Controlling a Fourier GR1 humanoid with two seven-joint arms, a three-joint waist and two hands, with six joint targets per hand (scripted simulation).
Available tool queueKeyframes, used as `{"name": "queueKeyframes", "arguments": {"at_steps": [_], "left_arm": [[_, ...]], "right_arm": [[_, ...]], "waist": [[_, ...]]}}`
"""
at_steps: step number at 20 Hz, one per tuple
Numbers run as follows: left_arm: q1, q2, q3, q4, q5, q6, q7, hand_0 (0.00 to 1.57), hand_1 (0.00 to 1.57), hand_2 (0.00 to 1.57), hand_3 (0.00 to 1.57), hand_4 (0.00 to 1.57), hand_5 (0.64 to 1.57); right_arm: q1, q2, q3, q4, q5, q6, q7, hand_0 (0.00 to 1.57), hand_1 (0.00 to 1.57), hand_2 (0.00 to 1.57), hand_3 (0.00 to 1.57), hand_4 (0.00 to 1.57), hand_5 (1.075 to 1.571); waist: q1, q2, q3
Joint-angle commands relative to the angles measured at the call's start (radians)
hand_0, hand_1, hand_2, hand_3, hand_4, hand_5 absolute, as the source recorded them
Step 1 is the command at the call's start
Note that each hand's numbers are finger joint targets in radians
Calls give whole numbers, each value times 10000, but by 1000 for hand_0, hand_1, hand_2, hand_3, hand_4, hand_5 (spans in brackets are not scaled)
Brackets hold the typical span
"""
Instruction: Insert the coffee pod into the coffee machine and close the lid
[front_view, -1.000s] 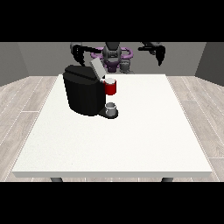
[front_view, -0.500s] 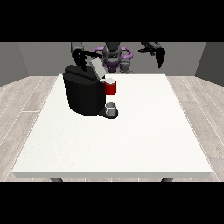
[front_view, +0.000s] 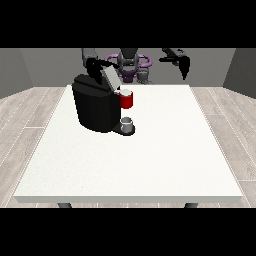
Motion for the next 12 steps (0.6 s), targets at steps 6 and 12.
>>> {"name": "queueKeyframes", "arguments": {"at_steps": [6,12], "left_arm": [[-260,370,-55,-229,51,187,439,0,0,0,0,0,1571],[-53,473,143,341,137,257,-20,0,0,0,0,0,1571]], "right_arm": [[-691,109,60,793,272,59,-217,0,0,0,0,0,1571],[-861,582,535,547,526,-50,138,0,0,0,0,114,1571]], "waist": [[76,325,51],[-105,173,49]]}}
